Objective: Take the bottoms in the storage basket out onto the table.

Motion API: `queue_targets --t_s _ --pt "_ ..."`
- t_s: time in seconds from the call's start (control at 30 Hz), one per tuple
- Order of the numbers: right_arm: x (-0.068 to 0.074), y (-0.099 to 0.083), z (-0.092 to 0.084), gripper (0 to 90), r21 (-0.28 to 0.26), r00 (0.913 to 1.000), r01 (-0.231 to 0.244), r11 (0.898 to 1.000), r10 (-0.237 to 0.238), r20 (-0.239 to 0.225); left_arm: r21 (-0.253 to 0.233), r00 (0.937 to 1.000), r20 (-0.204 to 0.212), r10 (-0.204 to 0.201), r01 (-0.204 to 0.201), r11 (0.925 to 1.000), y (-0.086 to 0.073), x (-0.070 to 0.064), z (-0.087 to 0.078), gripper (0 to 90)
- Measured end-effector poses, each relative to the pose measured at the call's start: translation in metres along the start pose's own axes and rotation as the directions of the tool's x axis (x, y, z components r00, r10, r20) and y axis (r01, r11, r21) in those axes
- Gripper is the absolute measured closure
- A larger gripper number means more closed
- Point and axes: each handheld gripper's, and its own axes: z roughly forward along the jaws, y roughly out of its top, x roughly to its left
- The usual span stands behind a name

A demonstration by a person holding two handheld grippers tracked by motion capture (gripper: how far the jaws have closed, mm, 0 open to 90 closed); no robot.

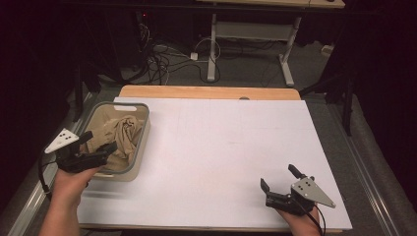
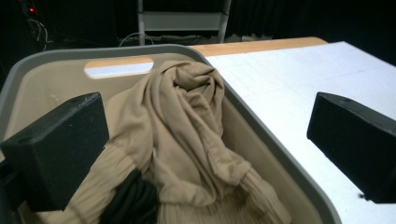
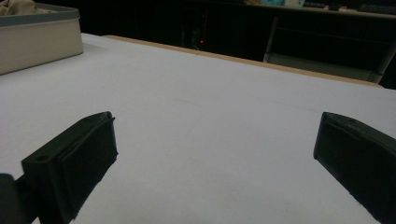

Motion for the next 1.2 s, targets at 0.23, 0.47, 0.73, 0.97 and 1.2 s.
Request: queue_targets --t_s 0.23,0.47,0.73,0.97,1.2 --pt "0.002 0.000 0.001 0.3 0.003 1.0000 0.002 1.000 -0.002 -0.002 0.029 0.9997 0.026 0.004 -0.005 0.9996 -0.002 -0.004 0.009 0.0" --pt "0.002 0.007 0.005 0.3 0.016 0.9995 -0.032 0.999 0.032 -0.006 -0.001 0.9980 0.063 0.010 -0.010 0.9999 0.015 -0.016 0.020 0.0" --pt "0.004 0.005 0.008 0.3 0.011 0.9997 -0.023 1.000 0.023 -0.010 -0.001 0.9981 0.051 0.035 -0.035 0.9994 0.041 -0.020 0.043 0.0" --pt "0.002 0.000 0.003 0.3 0.013 0.9991 -0.038 0.999 0.038 -0.017 0.069 0.9972 0.075 -0.009 0.004 0.9976 0.055 -0.013 0.073 0.0" --pt "-0.001 -0.001 0.000 0.3 0.008 0.9994 -0.034 0.999 0.034 -0.006 0.141 0.9975 0.057 -0.042 0.034 0.9894 0.063 -0.002 0.104 0.0"
